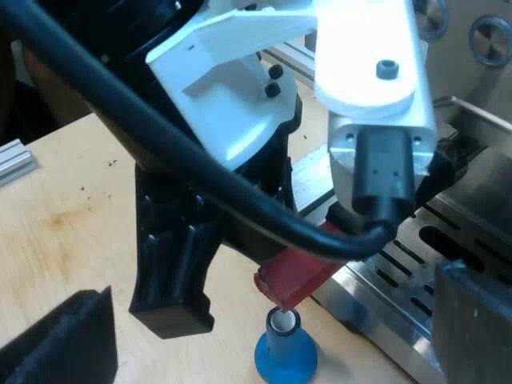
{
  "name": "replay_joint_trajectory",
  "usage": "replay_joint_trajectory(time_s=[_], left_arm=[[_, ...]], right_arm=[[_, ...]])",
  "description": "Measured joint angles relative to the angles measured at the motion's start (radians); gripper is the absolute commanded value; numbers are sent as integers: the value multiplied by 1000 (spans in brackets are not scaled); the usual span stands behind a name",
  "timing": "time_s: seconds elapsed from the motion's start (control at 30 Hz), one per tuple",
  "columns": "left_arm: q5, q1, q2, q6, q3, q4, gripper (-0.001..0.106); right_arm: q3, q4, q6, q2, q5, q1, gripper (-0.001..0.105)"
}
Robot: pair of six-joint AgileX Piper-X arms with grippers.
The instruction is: Put the handle in the coffee machine
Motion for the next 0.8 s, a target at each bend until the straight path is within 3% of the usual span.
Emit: replay_joint_trajectory(time_s=[0.23, 0.5, 0.8], left_arm=[[28, -15, 0, 32, 5, 75, 0], [134, -7, -11, 68, 4, 79, 0], [140, 59, -48, 78, 4, 104, 0]], right_arm=[[0, 0, 0, 0, 0, 0, 80], [0, 0, 0, 0, 0, 0, 80], [0, 0, 0, 0, 0, 0, 80]])
